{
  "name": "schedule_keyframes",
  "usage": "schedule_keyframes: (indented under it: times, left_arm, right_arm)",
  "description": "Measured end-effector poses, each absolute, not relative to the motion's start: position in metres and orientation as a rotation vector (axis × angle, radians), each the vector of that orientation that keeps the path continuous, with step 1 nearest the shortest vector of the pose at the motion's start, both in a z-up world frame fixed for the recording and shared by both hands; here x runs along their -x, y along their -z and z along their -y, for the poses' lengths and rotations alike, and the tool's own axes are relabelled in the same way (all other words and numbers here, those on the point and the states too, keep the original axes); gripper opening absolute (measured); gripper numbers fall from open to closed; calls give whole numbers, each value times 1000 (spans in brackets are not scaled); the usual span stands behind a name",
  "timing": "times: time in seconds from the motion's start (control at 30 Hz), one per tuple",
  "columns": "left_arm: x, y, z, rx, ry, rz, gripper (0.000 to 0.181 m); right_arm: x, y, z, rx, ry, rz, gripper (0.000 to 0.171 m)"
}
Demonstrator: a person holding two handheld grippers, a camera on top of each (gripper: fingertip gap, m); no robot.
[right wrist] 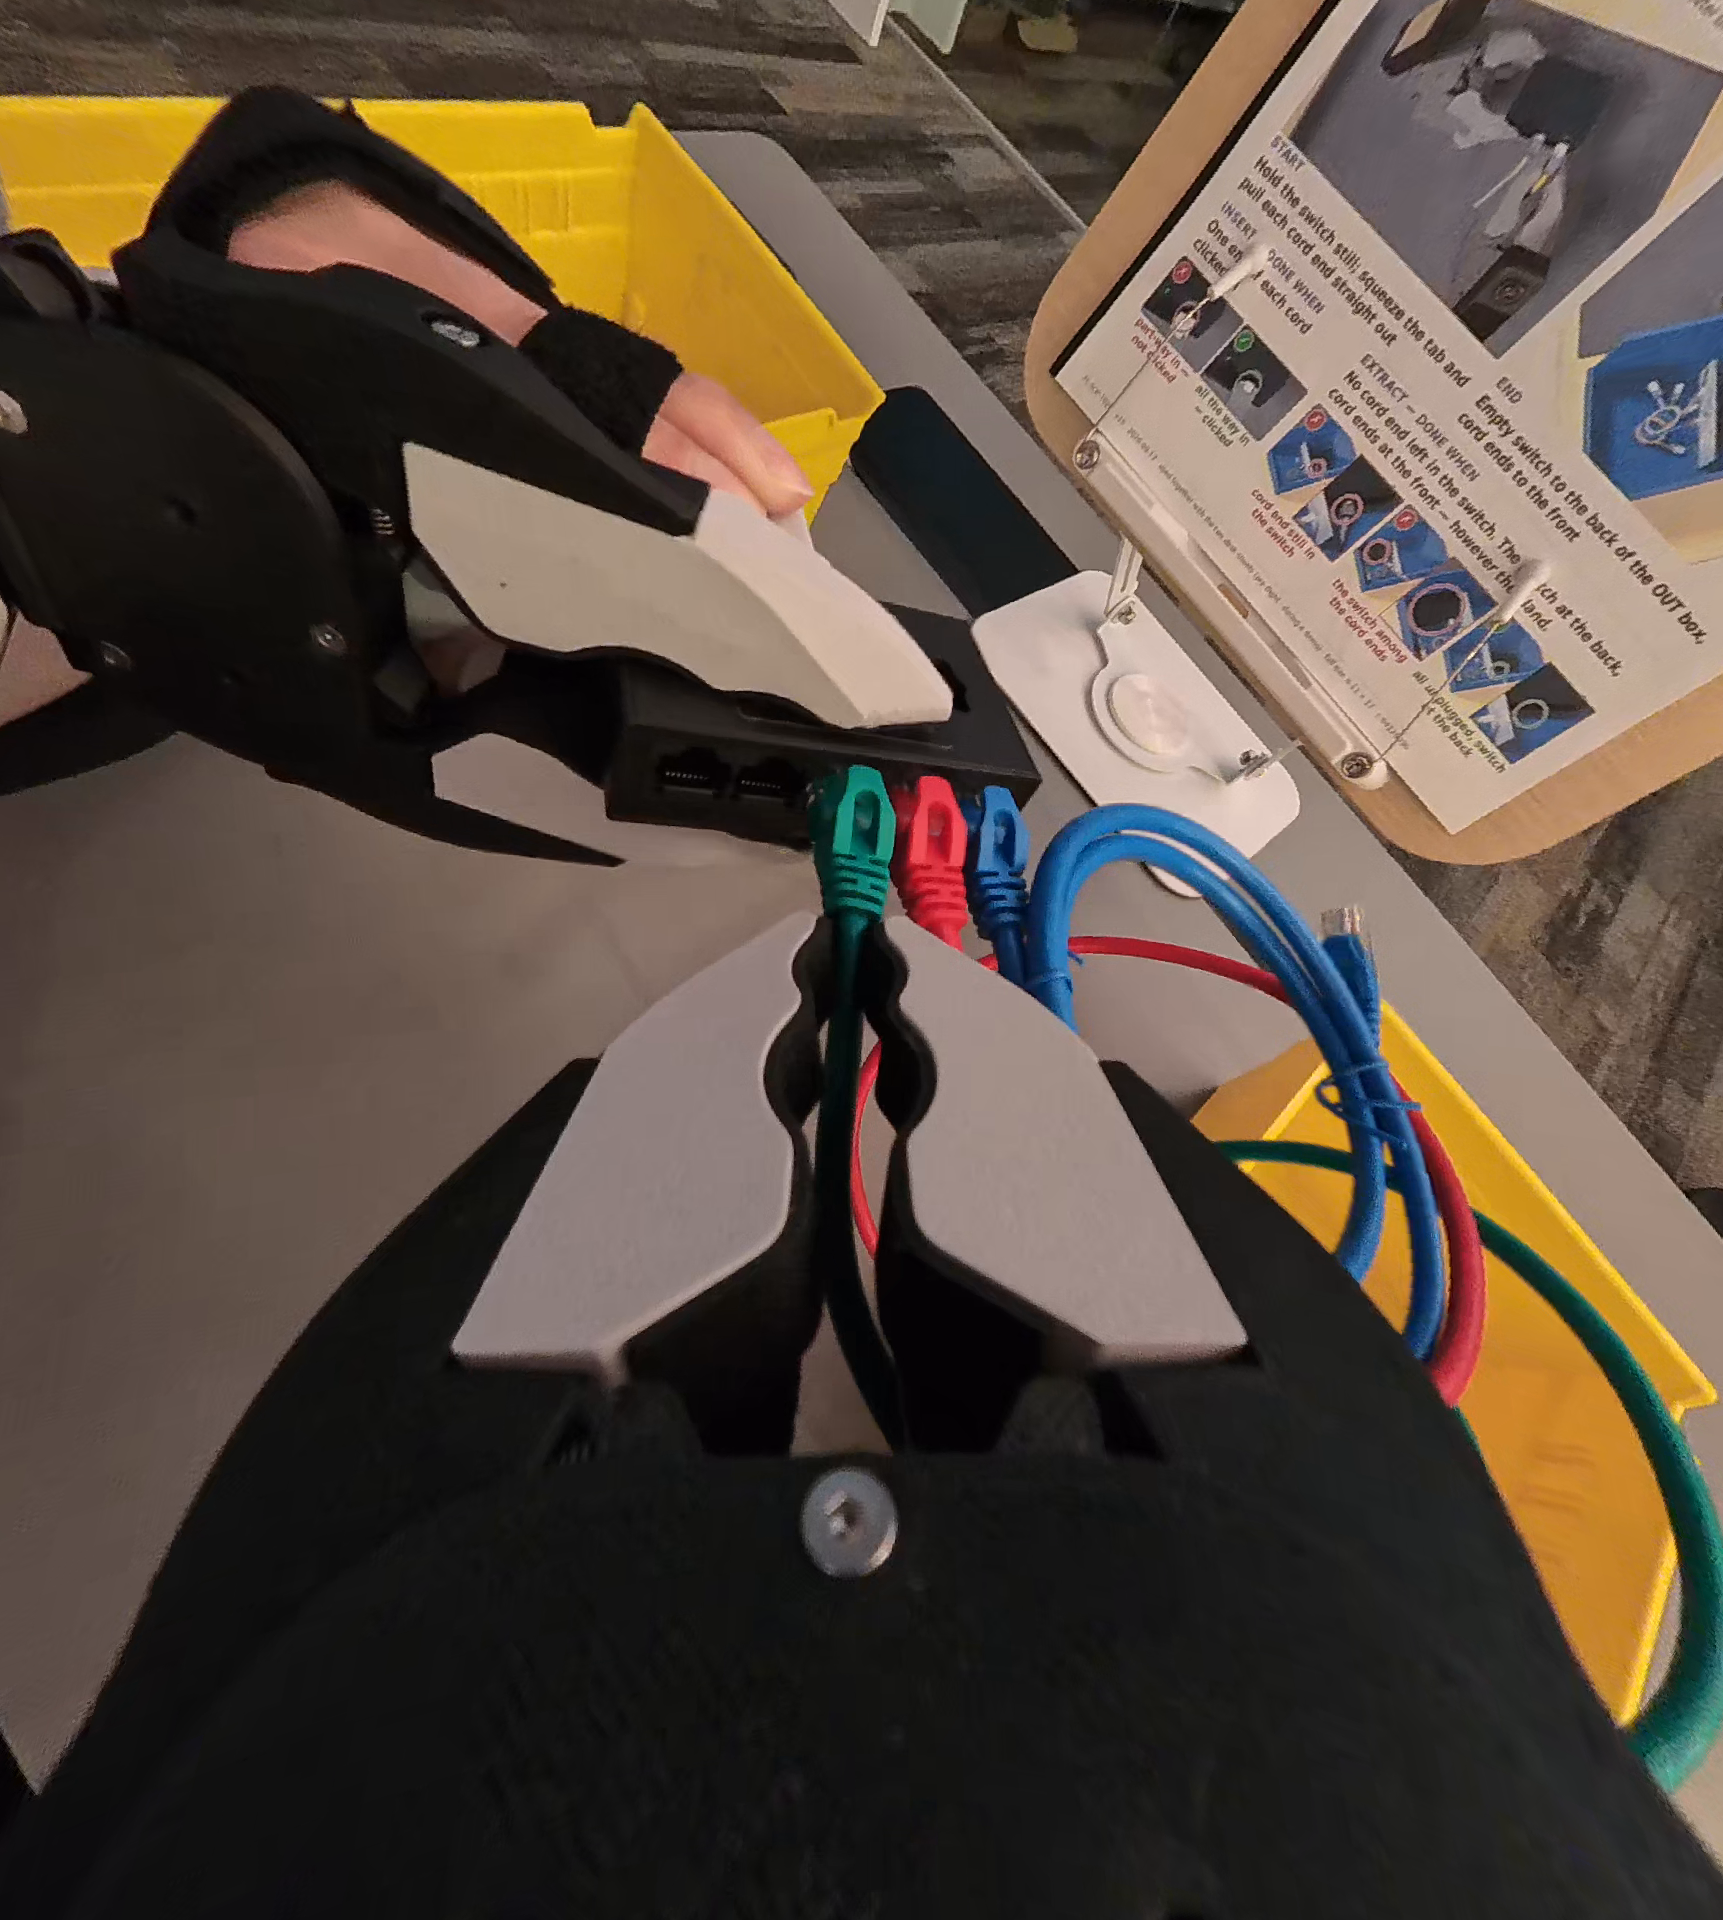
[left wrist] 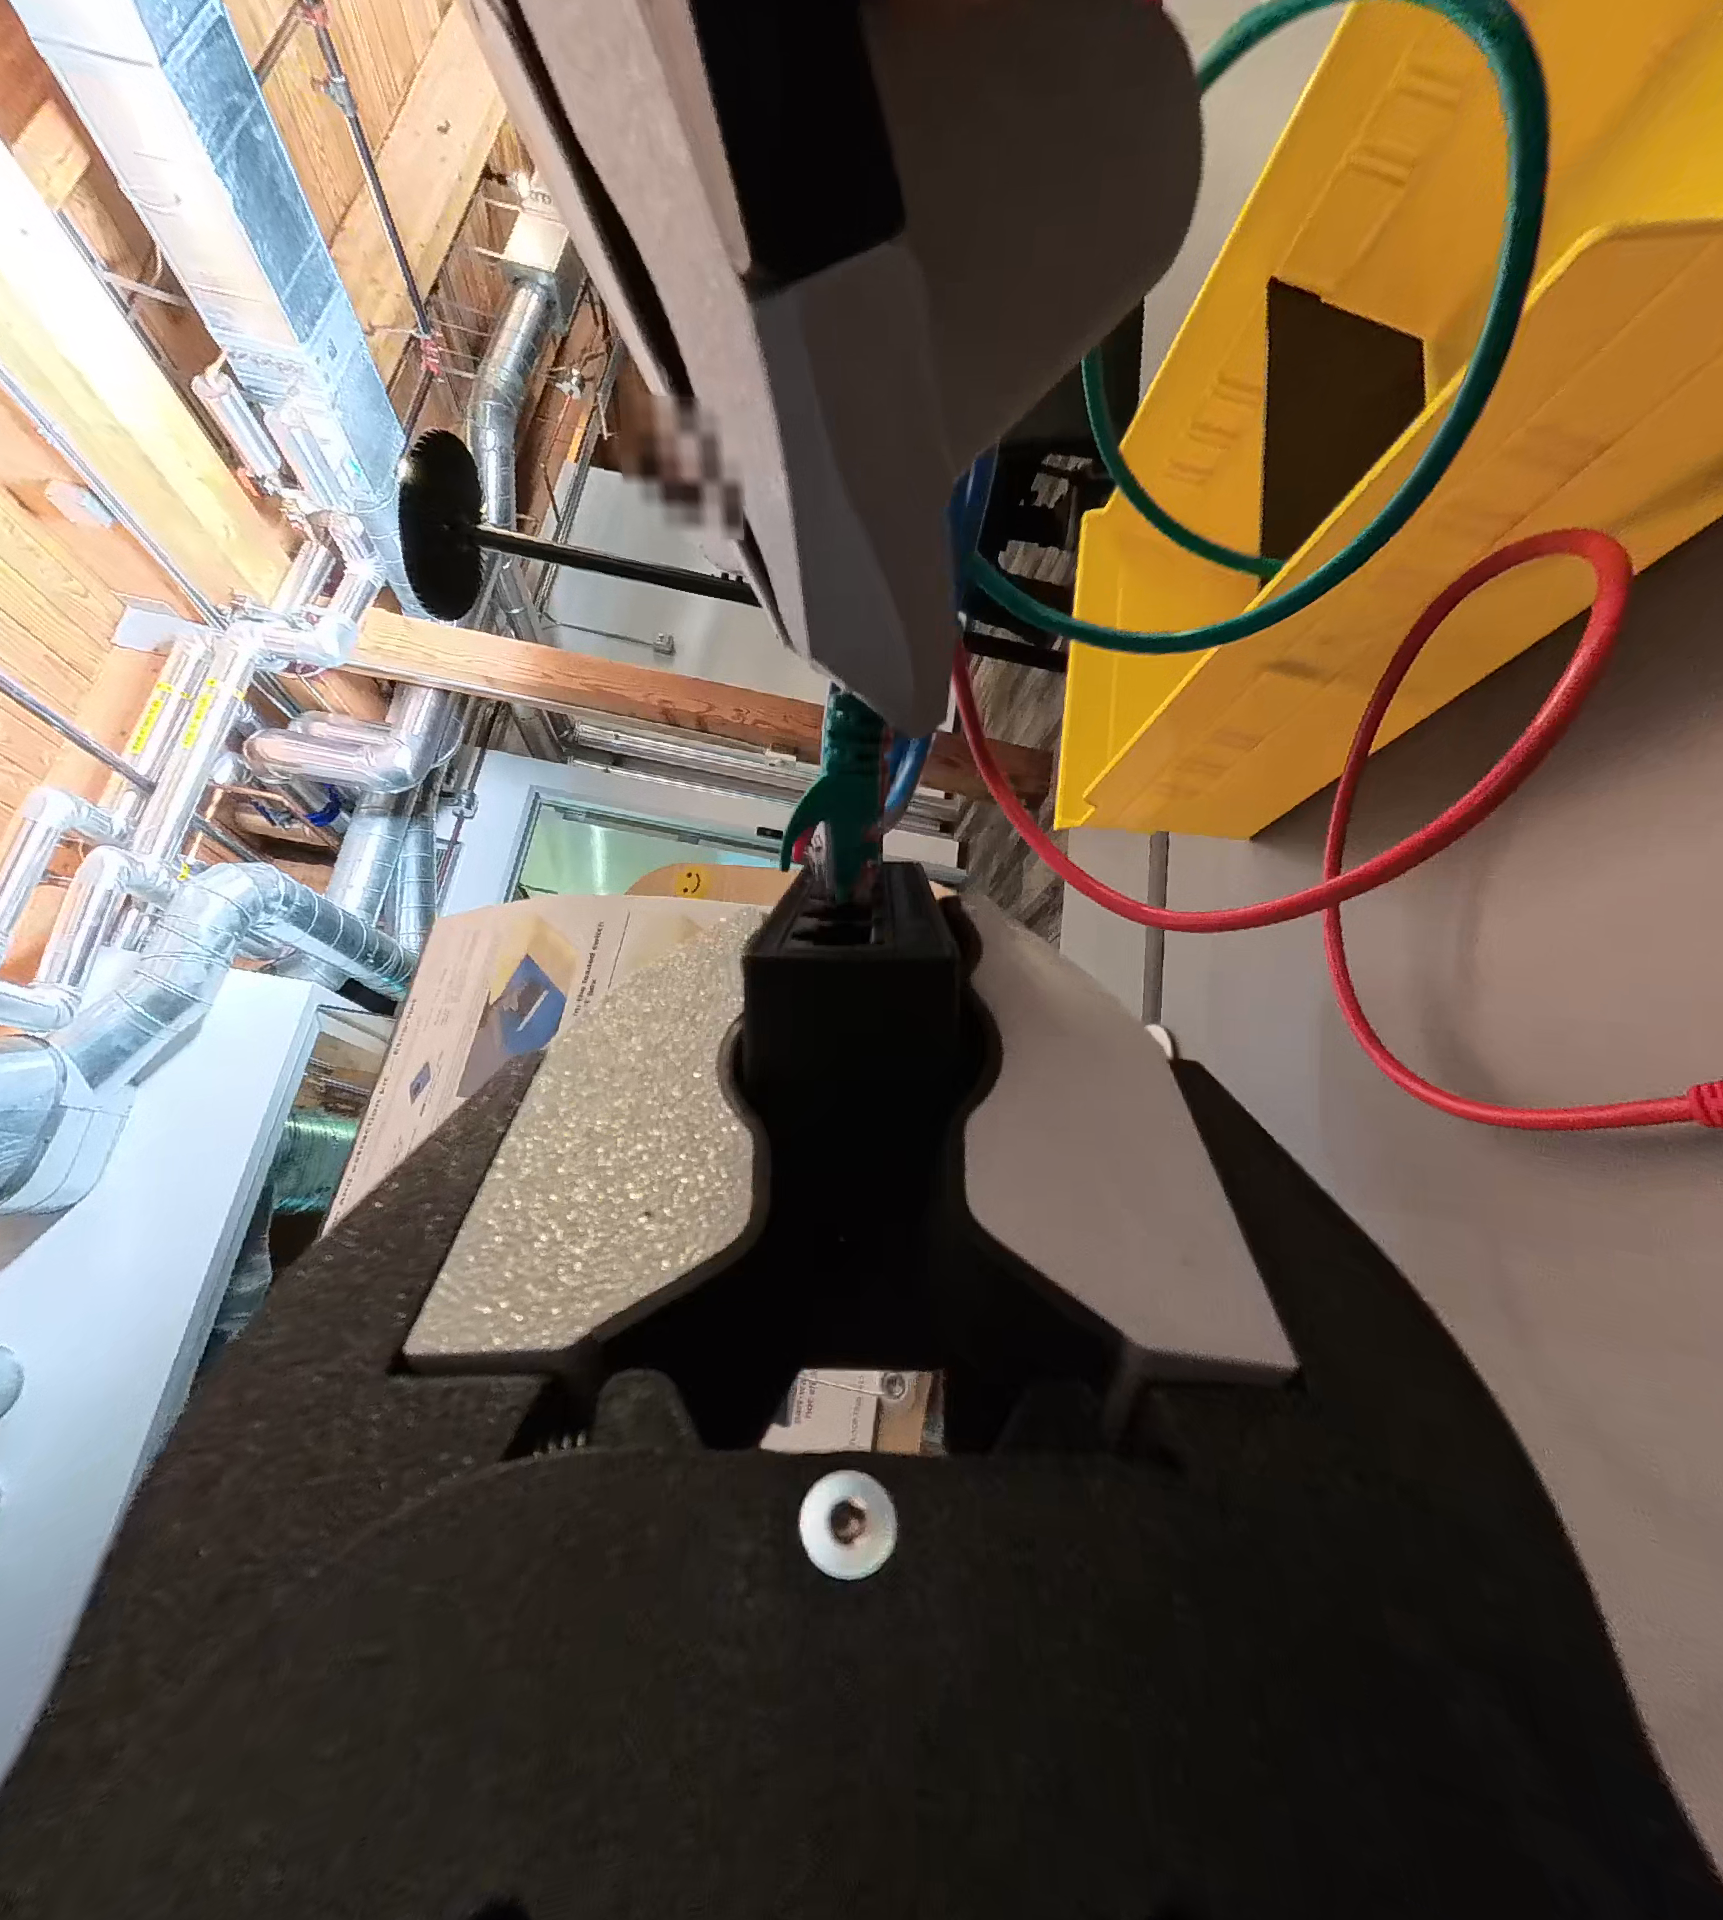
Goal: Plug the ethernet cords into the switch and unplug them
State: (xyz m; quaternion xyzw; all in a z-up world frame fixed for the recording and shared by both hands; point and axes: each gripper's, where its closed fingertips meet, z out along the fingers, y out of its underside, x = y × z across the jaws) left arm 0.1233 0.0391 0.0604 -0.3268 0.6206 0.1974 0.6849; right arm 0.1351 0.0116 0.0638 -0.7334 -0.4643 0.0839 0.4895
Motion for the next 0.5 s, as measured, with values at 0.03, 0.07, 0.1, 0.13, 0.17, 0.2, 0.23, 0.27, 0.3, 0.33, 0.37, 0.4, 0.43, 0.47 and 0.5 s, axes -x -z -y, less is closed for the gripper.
schedule_keyframes:
  times: [0.03, 0.07, 0.1, 0.13, 0.17, 0.2, 0.23, 0.27, 0.3, 0.33, 0.37, 0.4, 0.43, 0.47, 0.5]
  left_arm:
    - [-124, -61, -38, 730, -437, -1386, 27]
    - [-124, -61, -38, 718, -439, -1384, 27]
    - [-124, -63, -39, 703, -447, -1377, 28]
    - [-123, -65, -41, 704, -456, -1372, 28]
    - [-121, -68, -41, 705, -467, -1356, 29]
    - [-120, -74, -40, 696, -467, -1330, 29]
    - [-119, -78, -41, 719, -451, -1313, 30]
    - [-117, -81, -41, 751, -441, -1303, 32]
    - [-117, -84, -41, 751, -445, -1282, 36]
    - [-116, -86, -40, 748, -446, -1273, 39]
    - [-116, -87, -40, 754, -448, -1270, 41]
    - [-117, -88, -39, 754, -446, -1267, 44]
    - [-117, -88, -39, 752, -447, -1267, 46]
    - [-116, -88, -39, 753, -456, -1274, 47]
    - [-116, -87, -39, 754, -464, -1282, 47]
  right_arm:
    - [-135, -64, -11, 1780, -210, 1131, 4]
    - [-136, -64, -11, 1780, -213, 1132, 4]
    - [-136, -64, -12, 1762, -194, 1135, 5]
    - [-136, -65, -13, 1742, -162, 1137, 6]
    - [-135, -68, -13, 1715, -158, 1115, 6]
    - [-134, -73, -13, 1675, -169, 1083, 6]
    - [-133, -75, -13, 1645, -169, 1053, 6]
    - [-133, -75, -14, 1617, -168, 1013, 6]
    - [-132, -75, -15, 1586, -156, 982, 7]
    - [-132, -74, -17, 1556, -131, 954, 6]
    - [-131, -72, -18, 1527, -100, 927, 6]
    - [-130, -71, -18, 1500, -68, 904, 6]
    - [-128, -70, -19, 1479, -58, 874, 6]
    - [-127, -69, -19, 1464, -60, 846, 7]
    - [-127, -68, -19, 1446, -68, 820, 7]
